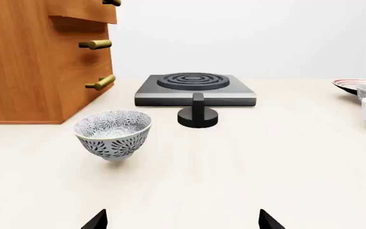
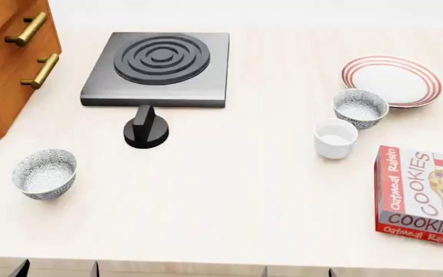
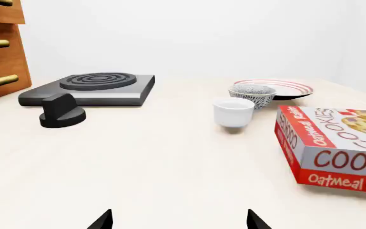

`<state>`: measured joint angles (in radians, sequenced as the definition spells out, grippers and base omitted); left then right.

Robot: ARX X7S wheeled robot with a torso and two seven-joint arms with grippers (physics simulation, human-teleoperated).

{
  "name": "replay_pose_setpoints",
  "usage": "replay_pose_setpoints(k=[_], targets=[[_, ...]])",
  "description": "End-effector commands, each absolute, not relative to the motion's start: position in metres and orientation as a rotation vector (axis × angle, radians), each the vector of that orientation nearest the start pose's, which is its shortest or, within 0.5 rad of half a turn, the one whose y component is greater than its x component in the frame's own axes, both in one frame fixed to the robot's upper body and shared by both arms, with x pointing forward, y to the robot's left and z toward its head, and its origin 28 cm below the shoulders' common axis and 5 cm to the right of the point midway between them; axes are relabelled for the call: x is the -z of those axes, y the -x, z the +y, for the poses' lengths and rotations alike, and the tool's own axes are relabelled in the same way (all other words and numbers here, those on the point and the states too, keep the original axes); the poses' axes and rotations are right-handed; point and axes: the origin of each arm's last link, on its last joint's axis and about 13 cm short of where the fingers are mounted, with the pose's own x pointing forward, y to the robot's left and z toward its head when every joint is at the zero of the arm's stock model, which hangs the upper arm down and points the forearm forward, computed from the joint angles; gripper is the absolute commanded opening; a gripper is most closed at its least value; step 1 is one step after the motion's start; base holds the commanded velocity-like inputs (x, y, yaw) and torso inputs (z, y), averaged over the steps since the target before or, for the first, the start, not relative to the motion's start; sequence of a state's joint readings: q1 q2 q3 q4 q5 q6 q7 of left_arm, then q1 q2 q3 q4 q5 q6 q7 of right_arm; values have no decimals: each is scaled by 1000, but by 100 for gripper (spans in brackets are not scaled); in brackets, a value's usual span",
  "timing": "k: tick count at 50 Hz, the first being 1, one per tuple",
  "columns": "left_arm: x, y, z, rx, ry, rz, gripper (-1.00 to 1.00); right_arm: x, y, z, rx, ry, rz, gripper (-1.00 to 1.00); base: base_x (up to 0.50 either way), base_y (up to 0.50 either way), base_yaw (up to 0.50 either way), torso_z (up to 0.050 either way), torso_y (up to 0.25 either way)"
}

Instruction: Pick the akita bowl between the plate and the ramekin and place it on the plate.

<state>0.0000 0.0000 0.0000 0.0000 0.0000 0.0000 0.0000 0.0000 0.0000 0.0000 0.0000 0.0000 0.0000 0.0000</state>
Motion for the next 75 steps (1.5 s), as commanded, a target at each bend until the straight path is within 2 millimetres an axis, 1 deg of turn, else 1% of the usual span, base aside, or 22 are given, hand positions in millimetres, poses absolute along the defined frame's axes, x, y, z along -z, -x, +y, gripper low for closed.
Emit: replay_pose_setpoints(k=[1,16,18,21,22,27,33,36,38,47,51,52,55,59,61,67,72,75], targets=[[-12,-211,206,-4,4,1,100,-13,-210,-95,5,15,14,100,0,0,0,0,0],[-12,-211,206,4,0,7,100,-12,-211,-96,17,7,12,100,0,0,0,0,0],[-11,-210,205,16,-45,15,100,-13,-211,-96,17,8,13,100,0,0,0,0,0],[-12,-210,205,14,-27,9,100,-13,-211,-96,16,8,13,100,0,0,0,0,0],[-13,-210,205,21,5,3,100,-12,-211,-96,16,9,14,100,0,0,0,0,0],[-13,-210,205,14,-7,-1,100,-13,-211,-96,23,8,10,100,0,0,0,0,0],[-20,-211,209,20,24,0,100,-14,-210,-96,42,9,-1,100,0,0,0,0,0],[-25,-213,213,3,53,10,100,-15,-211,-99,66,-45,25,100,0,0,0,0,0],[-29,-214,215,3,78,17,100,-16,-210,-99,67,-44,24,100,0,0,0,0,0],[-36,-219,223,-25,88,-1,100,-23,-209,-98,59,-29,22,100,0,0,0,0,0],[-40,-225,230,-49,104,-5,100,-31,-207,-97,53,-26,27,100,0,0,0,0,0],[-41,-227,233,-56,103,-9,100,-36,-207,-96,44,-49,30,100,0,0,0,0,0],[-43,-229,236,-69,104,-13,100,-44,-206,-94,37,-45,27,100,0,0,0,0,0],[-45,-233,244,-103,108,-21,100,-56,-209,-93,27,-47,26,100,0,0,0,0,0],[-44,-234,246,-109,106,-19,100,-59,-211,-93,29,-13,19,100,0,0,0,0,0],[-45,-237,254,-148,116,-16,100,-76,-216,-93,10,0,-19,100,0,0,0,0,0],[-47,-240,263,-194,132,-18,100,-97,-220,-92,-10,15,-65,100,0,0,0,0,0],[-48,-242,267,-214,142,-15,100,-109,-218,-91,-20,23,-97,100,0,0,0,0,0]])
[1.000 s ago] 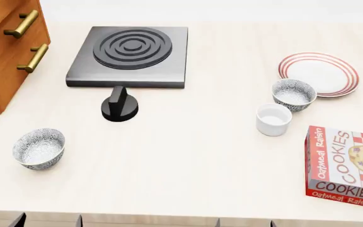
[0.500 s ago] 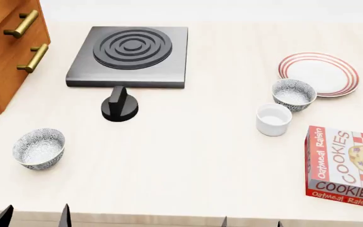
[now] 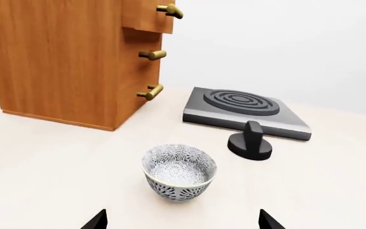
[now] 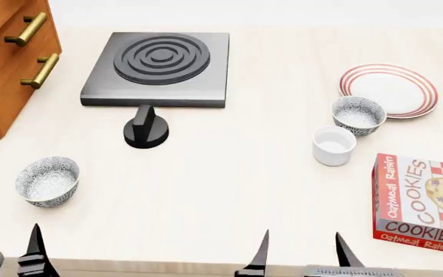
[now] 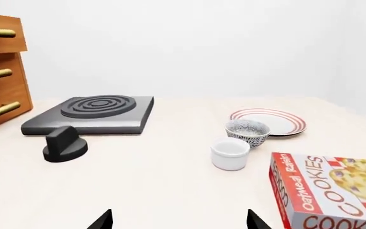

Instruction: Pick the akita bowl between the plate and the ramekin and place it on the plate.

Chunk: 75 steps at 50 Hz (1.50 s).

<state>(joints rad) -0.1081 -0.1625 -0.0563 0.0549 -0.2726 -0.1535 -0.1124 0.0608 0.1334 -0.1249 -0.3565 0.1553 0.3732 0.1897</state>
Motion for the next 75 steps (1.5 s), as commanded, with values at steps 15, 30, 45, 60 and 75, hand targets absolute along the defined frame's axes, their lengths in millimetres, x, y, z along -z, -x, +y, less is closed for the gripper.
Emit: replay_pose_setpoints(k=[15,30,45,60,75], targets=[[-44,-244,285,-321,148,-12,100,-151,-217,-94,-33,38,-222,100,0,0,0,0,0],[-46,-243,292,-361,138,-35,100,-161,-216,-93,-45,41,-267,100,0,0,0,0,0],[-41,-243,290,-364,121,-34,100,-159,-217,-97,-31,-13,-242,100,0,-48,0,0,0],[-40,-243,289,-359,110,-38,100,-158,-219,-97,-28,-21,-233,100,0,-292,0,0,0],[-40,-243,289,-361,113,-37,100,-159,-218,-97,-34,-24,-238,100,0,-292,0,0,0]])
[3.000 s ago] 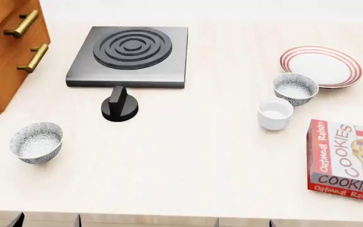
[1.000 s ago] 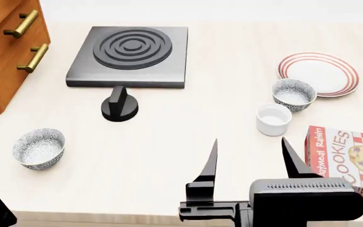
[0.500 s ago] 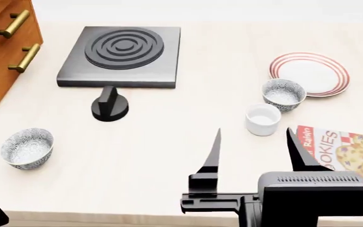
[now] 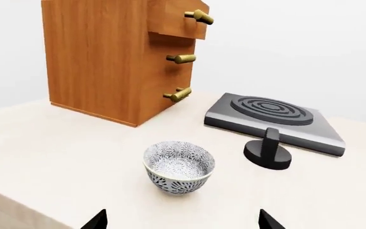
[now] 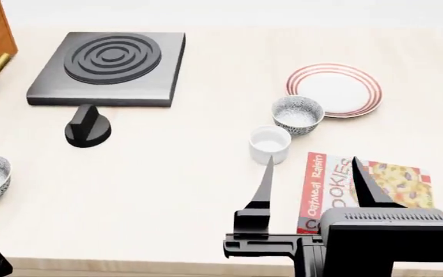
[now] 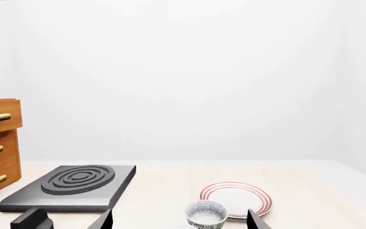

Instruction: Pick the akita bowl between the plate and the ramekin and place it on the plate.

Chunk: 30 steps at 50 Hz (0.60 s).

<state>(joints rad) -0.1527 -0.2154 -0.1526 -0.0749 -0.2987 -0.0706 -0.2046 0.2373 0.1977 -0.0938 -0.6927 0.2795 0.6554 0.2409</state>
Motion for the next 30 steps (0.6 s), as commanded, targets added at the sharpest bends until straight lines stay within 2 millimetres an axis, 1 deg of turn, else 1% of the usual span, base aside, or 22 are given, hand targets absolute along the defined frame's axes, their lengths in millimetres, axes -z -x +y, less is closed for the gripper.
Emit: replay_pose_setpoints(k=[1,27,30], targets=[[-40,-243,289,-362,112,-38,100,-159,-217,-96,-35,-24,-239,100,0,-289,0,0,0],[-40,-243,289,-362,107,-36,100,-158,-218,-96,-34,-22,-234,100,0,-291,0,0,0],[-39,-243,290,-362,107,-36,100,-158,-218,-96,-27,-10,-247,100,0,-103,0,0,0]])
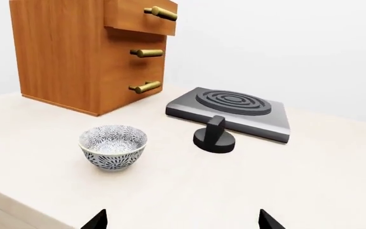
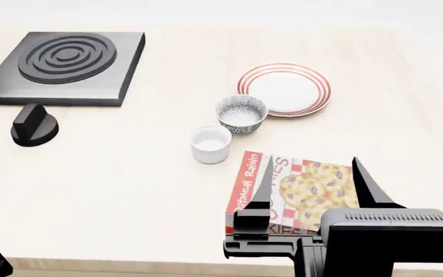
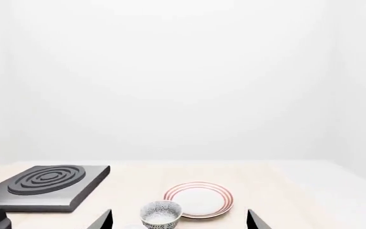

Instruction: Pick the akita bowl between the plate and the ramekin and place it on the plate.

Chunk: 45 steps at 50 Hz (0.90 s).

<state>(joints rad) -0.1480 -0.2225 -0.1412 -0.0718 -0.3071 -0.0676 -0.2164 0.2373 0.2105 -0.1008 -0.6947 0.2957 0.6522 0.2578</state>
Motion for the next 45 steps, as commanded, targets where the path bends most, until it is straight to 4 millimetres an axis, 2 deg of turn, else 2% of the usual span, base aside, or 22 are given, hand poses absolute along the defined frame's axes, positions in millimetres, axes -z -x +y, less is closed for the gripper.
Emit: replay_pose_setpoints(k=[1,10,45], targets=[[-39,-243,290,-363,107,-35,100,-158,-218,-95,-28,-10,-246,100,0,0,0,0,0],[-40,-242,289,-361,103,-36,100,-156,-218,-96,-43,18,-236,100,11,0,0,0,0],[-40,-242,290,-363,104,-39,100,-153,-220,-96,-33,16,-205,100,200,0,0,0,0]])
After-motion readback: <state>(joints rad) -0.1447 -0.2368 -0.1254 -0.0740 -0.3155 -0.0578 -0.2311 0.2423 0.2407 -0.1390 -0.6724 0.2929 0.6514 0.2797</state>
